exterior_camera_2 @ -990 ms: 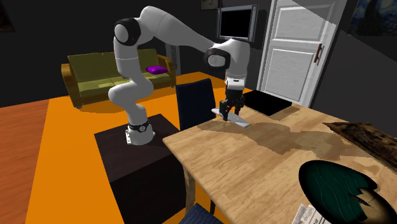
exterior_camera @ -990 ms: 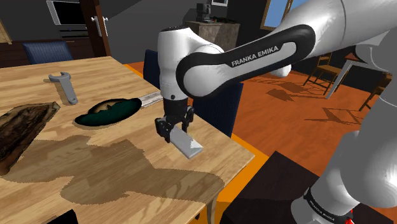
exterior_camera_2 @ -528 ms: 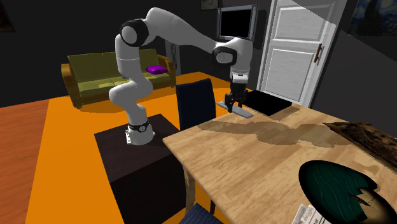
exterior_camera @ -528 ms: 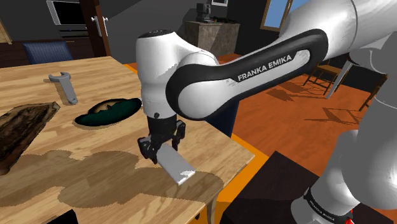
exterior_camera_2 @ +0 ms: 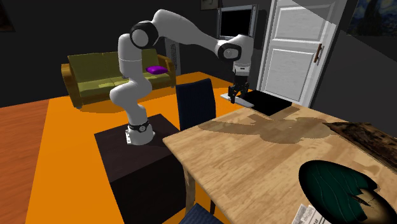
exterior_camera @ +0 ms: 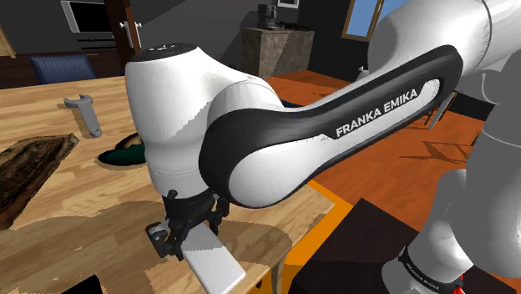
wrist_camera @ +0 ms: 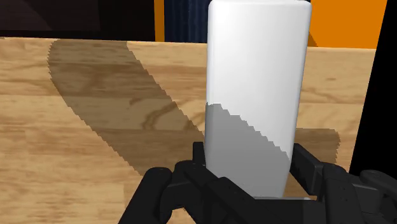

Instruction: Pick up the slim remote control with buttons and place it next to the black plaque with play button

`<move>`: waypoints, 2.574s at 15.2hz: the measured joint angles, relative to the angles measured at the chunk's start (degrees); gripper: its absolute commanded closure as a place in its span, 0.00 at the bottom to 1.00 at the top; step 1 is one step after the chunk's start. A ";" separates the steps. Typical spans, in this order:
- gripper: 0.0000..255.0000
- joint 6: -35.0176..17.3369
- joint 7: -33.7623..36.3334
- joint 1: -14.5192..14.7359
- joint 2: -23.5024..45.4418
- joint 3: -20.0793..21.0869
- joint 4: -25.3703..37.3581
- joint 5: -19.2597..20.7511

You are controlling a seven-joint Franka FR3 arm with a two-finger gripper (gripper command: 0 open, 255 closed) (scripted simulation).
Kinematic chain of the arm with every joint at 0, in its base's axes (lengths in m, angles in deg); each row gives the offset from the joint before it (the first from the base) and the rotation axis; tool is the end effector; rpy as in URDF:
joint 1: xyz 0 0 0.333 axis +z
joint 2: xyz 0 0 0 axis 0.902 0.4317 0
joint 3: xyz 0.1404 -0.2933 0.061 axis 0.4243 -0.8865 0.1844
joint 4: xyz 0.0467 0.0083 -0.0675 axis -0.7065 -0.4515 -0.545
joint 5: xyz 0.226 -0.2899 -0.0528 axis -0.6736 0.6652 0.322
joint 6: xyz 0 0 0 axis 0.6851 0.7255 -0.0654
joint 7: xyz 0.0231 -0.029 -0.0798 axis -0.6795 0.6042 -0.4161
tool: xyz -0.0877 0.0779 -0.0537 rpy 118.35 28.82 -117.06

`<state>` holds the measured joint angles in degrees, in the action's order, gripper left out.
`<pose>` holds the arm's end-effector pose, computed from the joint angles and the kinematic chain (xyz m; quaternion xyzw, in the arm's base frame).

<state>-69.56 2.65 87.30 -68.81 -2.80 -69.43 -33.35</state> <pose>0.3646 0.4575 0.4447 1.0000 -0.0075 -0.0042 0.0043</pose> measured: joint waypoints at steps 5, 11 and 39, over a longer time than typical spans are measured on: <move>1.00 -0.25 6.07 4.08 4.83 1.26 3.66 2.90; 1.00 -4.27 7.16 4.53 6.55 0.91 1.05 4.11; 0.00 -6.57 7.73 4.77 7.70 0.62 -0.18 4.94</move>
<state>-76.14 10.37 92.07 -61.11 -2.17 -69.60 -28.42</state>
